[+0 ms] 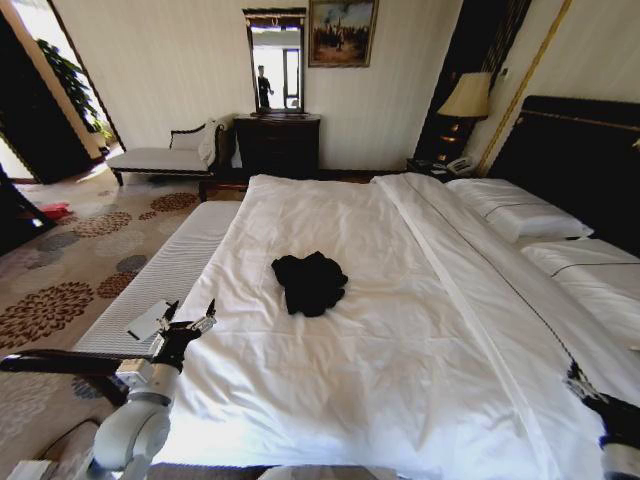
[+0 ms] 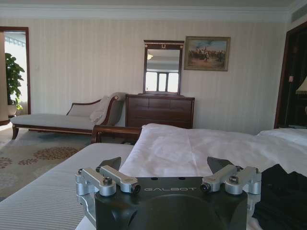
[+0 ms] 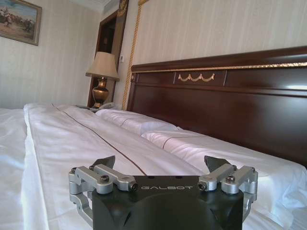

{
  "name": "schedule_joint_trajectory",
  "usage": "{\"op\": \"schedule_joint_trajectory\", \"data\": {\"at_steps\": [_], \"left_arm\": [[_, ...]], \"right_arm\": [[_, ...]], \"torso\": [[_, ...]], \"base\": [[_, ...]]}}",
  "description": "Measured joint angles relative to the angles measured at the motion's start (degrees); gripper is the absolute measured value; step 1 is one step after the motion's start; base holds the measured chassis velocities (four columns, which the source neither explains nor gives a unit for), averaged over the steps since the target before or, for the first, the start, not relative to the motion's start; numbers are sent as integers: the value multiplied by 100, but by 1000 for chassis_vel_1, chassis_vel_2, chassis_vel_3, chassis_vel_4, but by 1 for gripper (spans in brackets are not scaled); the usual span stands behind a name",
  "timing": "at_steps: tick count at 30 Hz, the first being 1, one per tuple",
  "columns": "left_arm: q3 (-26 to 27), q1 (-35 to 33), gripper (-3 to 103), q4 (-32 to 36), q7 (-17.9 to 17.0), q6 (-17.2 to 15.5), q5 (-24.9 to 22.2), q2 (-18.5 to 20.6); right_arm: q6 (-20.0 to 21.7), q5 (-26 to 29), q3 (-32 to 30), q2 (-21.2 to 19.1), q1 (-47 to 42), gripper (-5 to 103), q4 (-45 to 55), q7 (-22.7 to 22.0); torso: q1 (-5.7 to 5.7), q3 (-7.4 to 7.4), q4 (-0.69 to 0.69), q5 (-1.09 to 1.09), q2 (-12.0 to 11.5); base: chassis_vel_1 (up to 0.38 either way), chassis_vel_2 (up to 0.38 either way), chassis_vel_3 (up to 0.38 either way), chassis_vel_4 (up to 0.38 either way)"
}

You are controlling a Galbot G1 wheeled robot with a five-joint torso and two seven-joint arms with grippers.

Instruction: Fold the clothes on the bed.

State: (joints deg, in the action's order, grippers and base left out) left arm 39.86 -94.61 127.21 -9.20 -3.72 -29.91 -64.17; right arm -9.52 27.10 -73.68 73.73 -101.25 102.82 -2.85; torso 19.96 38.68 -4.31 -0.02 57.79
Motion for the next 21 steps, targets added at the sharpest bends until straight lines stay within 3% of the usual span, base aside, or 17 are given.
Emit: {"op": "schedule_joint_trajectory", "data": {"at_steps": [11, 13, 17, 20, 21], "left_arm": [[-34, 17, 100, -34, -13, -40, 14, 31], [-56, 78, 100, -41, -25, -106, -7, 139], [-90, 197, 100, -64, -63, -150, -50, 281], [-110, 256, 100, -66, -89, -188, -100, 371], [-110, 256, 100, -66, -89, -188, -100, 371]], "right_arm": [[83, 113, 152, -51, 0, 100, 263, -19], [114, 350, 307, -208, -1, 100, 506, 155], [166, 313, 470, -563, 172, 100, 661, 349], [324, 428, 683, -1174, 350, 100, 806, 496], [324, 428, 683, -1174, 350, 100, 806, 496]], "torso": [[0, 0, 0, 5, 0], [0, 0, 0, 2, 0], [0, 0, 0, 1, 0], [0, 0, 2, 2, 0], [0, 0, 2, 2, 0]], "base": [[13, 19, -13, -12], [0, 0, 0, 0], [0, 0, 0, 0], [0, 0, 0, 0], [0, 0, 0, 0]]}}
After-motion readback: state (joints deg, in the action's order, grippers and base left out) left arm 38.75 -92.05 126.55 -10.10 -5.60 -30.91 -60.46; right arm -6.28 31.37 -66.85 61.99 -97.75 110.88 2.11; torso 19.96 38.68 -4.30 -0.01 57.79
